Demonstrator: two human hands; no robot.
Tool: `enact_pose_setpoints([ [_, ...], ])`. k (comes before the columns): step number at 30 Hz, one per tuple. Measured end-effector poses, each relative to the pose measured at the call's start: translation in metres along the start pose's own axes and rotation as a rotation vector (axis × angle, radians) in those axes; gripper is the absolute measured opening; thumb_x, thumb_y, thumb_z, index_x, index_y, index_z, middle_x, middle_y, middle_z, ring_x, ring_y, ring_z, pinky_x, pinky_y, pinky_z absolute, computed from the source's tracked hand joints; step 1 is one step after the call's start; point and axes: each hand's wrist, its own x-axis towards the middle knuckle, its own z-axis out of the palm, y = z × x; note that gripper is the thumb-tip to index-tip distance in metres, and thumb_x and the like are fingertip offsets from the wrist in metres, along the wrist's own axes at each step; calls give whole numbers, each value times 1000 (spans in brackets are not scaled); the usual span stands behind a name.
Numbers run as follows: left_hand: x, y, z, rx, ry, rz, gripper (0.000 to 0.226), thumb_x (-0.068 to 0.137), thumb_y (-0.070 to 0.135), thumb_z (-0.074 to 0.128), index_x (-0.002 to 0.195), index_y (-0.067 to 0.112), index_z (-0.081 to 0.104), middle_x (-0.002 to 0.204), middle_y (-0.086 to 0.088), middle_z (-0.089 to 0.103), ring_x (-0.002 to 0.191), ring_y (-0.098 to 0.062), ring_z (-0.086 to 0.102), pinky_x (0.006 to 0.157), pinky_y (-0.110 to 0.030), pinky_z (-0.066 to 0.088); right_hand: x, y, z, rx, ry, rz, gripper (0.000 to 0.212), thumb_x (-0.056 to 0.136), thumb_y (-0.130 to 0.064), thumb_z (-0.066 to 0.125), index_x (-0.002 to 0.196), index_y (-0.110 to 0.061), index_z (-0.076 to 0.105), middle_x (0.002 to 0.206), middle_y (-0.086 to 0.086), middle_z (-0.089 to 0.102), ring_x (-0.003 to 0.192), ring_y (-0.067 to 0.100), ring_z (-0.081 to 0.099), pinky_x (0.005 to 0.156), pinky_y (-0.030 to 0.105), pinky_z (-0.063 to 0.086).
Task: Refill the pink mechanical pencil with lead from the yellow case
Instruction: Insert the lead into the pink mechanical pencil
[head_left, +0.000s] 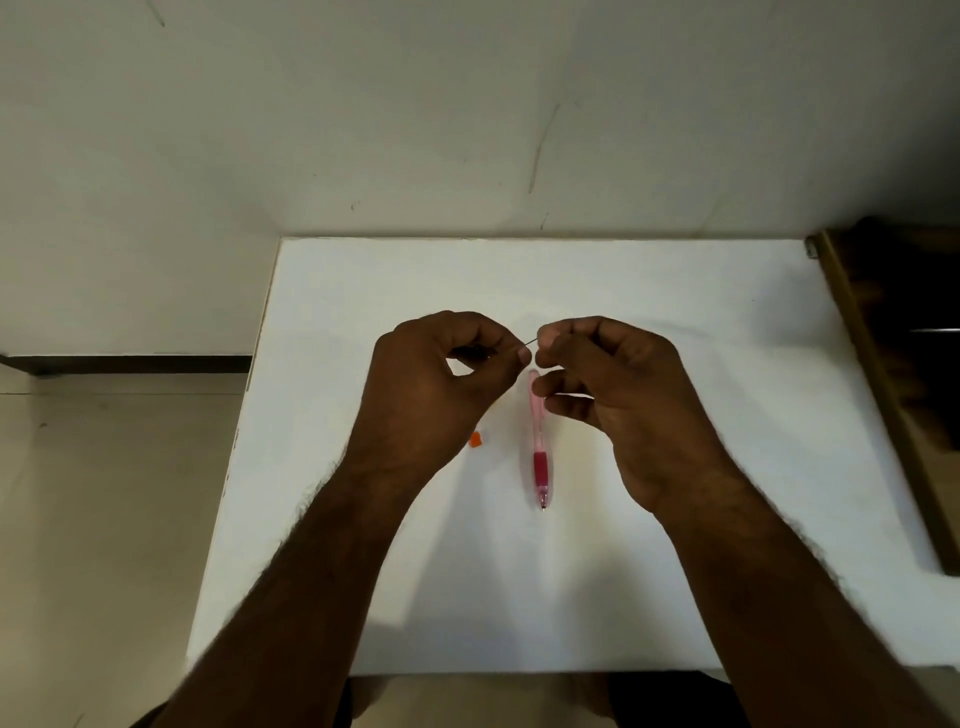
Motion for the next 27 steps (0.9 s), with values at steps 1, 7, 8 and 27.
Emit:
enact_pose_setpoints([
  [1,-1,1,2,-9,-11,-8,6,85,25,75,79,25,77,78,12,74,78,-8,69,62,-17,53,-1,1,1,-9,7,-4,12,93,-20,69,85,-21,77,80,1,77,71,16,74,68,26,57],
  [7,-1,1,12,51,-23,-9,14,80,41,77,87,29,76,80,16,73,78,-4,68,71,-16,51,1,0,-6,-64,129,-90,15,92,-18,71,79,-22,77,68,-3,75,64,13,73,65,26,60],
  [8,-2,0,15,87,-21,-30,21,78,48,77,88,30,75,79,16,73,77,-4,67,70,-19,52,2,-1,-9,-54,163,-104,15,91,-18,71,79,-23,77,68,-4,75,63,12,73,64,26,61],
  [27,-16,3,50,618,6,-45,30,76,54,57,71,26,62,65,9,61,64,-15,57,63,-29,42,6,-9,-21,78,293,-147,16,94,-16,68,81,-22,74,69,-6,74,66,14,73,65,26,58],
])
